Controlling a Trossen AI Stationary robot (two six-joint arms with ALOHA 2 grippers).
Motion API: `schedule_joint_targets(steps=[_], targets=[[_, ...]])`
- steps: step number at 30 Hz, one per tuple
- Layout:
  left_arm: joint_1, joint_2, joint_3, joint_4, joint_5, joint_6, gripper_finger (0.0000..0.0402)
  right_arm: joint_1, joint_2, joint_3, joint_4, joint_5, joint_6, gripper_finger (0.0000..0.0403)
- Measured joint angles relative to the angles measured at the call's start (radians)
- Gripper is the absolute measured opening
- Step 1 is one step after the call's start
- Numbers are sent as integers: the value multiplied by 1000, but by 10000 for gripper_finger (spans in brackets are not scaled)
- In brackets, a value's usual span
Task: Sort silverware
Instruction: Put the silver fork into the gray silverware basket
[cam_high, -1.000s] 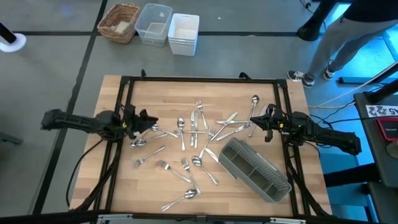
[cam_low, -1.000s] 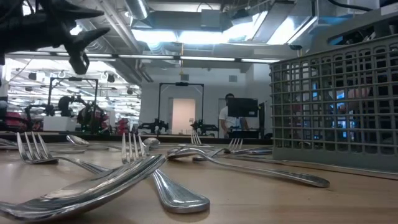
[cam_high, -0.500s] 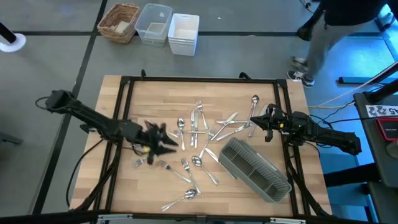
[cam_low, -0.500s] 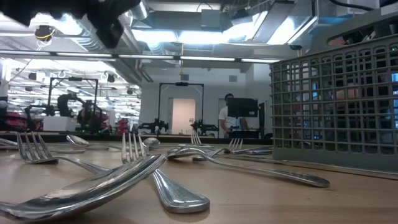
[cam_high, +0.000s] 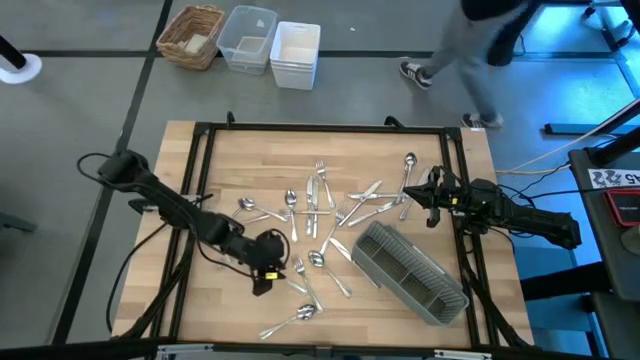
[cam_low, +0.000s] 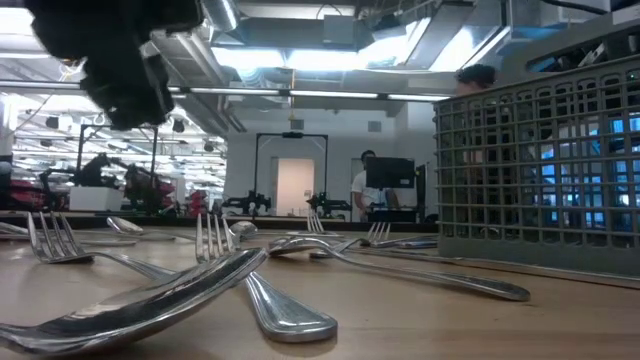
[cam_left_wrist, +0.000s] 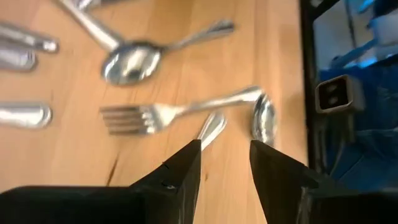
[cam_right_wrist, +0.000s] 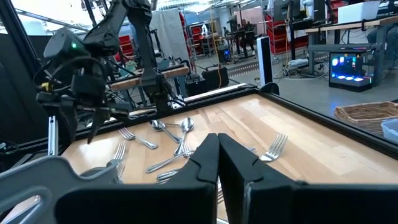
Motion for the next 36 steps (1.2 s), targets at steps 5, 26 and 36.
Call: schedule_joint_targets(steps=[5,26,36], targets=[[0,51,0,-15,0,35,131,0,0,0,-1,0,0,8],[-11,251,0,-18,10,342,131,0,0,0,-1,-3,0,8],[-11,265,2,-21,-24,393,89,0,0,1,46,-4,1,8]])
